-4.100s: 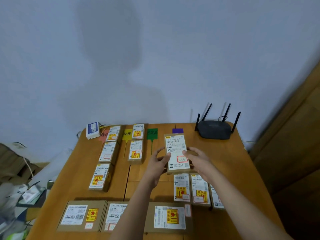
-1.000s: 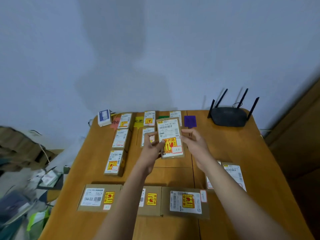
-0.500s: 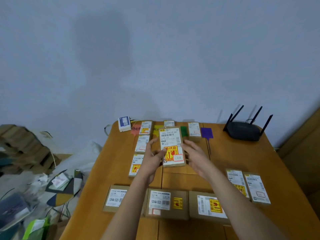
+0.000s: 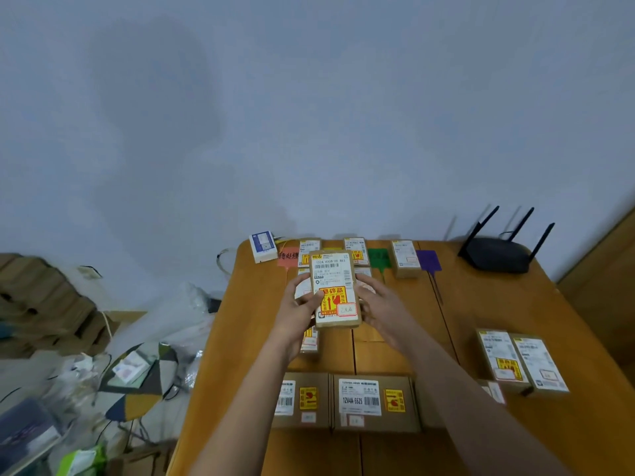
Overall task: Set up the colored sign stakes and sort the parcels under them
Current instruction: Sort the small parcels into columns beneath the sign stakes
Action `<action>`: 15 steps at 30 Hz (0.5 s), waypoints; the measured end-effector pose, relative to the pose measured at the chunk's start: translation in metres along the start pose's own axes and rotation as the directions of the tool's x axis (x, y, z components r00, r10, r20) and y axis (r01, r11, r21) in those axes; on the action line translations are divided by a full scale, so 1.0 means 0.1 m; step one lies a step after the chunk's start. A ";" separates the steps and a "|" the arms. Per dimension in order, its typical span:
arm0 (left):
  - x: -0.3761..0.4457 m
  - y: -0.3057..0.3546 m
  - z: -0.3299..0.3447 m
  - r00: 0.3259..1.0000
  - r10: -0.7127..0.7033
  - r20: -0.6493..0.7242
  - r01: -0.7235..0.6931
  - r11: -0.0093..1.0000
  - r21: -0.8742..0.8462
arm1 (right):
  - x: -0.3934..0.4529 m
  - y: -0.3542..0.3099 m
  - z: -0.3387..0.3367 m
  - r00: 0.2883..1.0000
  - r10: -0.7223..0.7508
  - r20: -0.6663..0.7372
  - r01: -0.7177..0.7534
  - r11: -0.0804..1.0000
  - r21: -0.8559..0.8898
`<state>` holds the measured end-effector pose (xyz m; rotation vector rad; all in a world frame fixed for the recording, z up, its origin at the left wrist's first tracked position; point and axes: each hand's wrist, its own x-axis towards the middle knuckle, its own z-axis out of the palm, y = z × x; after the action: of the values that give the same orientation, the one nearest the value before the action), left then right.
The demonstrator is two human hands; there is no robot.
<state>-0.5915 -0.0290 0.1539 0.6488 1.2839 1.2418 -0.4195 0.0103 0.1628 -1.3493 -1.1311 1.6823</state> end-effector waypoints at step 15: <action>0.26 -0.46 0.36 1.000 -0.022 -0.007 0.022 0.997 0.080 | -0.03 0.18 -0.44 0.987 0.097 -0.127 -0.108 0.991 -0.080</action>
<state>-0.5481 -0.0086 0.1123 0.6875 1.3478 1.1798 -0.3759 0.0095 0.1443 -1.5678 -1.0909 1.6126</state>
